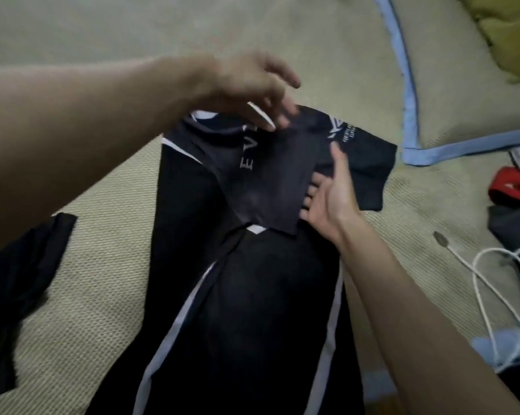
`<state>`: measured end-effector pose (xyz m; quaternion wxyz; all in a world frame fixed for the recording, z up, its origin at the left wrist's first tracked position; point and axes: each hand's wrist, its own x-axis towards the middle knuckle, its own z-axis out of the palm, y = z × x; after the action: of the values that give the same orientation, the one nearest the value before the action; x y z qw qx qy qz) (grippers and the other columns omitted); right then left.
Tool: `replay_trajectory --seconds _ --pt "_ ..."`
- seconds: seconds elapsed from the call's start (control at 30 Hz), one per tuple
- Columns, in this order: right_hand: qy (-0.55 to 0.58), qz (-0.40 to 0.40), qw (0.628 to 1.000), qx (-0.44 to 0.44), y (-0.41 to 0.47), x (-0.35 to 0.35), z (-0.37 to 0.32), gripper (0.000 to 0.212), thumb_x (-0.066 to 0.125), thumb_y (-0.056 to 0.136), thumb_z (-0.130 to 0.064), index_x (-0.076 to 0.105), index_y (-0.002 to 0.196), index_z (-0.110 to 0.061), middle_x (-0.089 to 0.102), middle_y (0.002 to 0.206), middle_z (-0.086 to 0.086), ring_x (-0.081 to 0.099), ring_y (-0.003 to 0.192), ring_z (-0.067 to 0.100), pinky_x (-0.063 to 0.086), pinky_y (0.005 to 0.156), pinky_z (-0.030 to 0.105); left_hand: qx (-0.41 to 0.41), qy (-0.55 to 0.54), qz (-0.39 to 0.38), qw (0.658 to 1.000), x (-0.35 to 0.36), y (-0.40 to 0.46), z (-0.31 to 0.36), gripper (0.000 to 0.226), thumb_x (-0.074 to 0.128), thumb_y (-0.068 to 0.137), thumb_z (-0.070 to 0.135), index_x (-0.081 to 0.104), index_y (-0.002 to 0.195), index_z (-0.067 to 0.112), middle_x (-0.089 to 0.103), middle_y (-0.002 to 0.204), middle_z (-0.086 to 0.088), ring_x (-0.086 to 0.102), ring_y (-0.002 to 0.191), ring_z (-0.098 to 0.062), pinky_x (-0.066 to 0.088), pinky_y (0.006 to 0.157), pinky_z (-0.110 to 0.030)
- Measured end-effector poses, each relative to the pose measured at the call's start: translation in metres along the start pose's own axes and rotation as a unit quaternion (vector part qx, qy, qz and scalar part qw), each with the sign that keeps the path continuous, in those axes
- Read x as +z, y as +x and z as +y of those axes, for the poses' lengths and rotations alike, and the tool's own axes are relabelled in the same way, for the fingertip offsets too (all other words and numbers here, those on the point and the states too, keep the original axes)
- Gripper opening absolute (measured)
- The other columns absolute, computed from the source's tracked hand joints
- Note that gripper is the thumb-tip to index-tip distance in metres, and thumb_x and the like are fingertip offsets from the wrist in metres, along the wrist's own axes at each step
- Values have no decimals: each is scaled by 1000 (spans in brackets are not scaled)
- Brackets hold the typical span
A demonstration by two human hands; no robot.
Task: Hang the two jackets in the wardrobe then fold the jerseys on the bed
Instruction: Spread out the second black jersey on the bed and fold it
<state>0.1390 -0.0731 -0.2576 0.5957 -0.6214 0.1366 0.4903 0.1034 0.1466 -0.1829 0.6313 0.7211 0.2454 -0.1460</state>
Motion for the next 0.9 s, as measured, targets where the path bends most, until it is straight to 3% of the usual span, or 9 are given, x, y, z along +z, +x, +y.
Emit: replay_trajectory --seconds 0.07,0.17,0.27,0.37,0.43,0.5,0.6,0.73,0.9 --pt "-96 27 995 12 11 -24 24 63 61 90 -62 62 131 -15 72 125 10 72 107 29 58 93 43 1 205 54 977 4 20 -20 37 68 81 10 61 117 6 71 114 -23 69 102 -42 55 86 -47" --pt "-151 81 985 -20 25 -30 57 60 77 81 -43 61 129 -11 76 114 8 74 100 24 61 87 40 -47 479 113 869 -15 27 -62 39 66 80 10 60 119 13 63 126 -18 59 119 -39 48 94 -46" --pt "-163 106 978 -81 42 -23 72 64 77 62 -53 65 114 -18 78 105 0 74 99 18 58 96 45 -96 569 130 806 -43 29 -94 66 72 80 21 49 142 19 50 145 -14 46 135 -36 32 111 -55" --pt "-169 122 971 -119 50 -10 66 47 71 79 -42 68 118 -15 74 115 -1 70 106 17 55 100 43 -92 613 125 774 -66 29 -106 59 75 82 28 55 137 20 51 145 -12 40 140 -34 15 118 -61" --pt "-130 138 973 -132 56 -6 56 39 64 92 -34 68 123 -11 72 121 2 68 112 19 52 105 43 -69 611 129 778 -73 30 -105 38 73 87 27 65 123 20 55 137 -12 43 136 -35 12 118 -62" --pt "-89 152 975 -137 59 -5 45 39 54 101 -30 61 133 -8 66 133 4 60 124 20 44 112 36 -39 589 149 793 -73 34 -100 23 67 92 28 69 111 17 58 129 -16 51 126 -39 23 114 -57" --pt "-110 164 967 -159 55 -12 29 46 41 109 -30 43 150 -9 50 150 1 45 140 16 29 110 18 -15 503 181 845 -66 45 -82 20 59 97 23 65 112 10 61 120 -22 59 112 -43 42 97 -49" --pt "-141 226 930 -251 54 -30 -5 49 38 110 -28 37 154 -6 46 156 6 41 143 18 23 103 8 9 403 216 889 -58 54 -51 21 52 103 26 57 118 14 66 117 -15 61 107 -36 43 87 -41" --pt "-188 288 868 -359 66 -82 -59 44 41 109 -26 45 147 -4 54 149 5 50 135 16 38 105 12 90 396 242 881 -41 75 -28 24 51 102 34 55 120 18 62 108 -10 56 99 -29 43 87 -41"
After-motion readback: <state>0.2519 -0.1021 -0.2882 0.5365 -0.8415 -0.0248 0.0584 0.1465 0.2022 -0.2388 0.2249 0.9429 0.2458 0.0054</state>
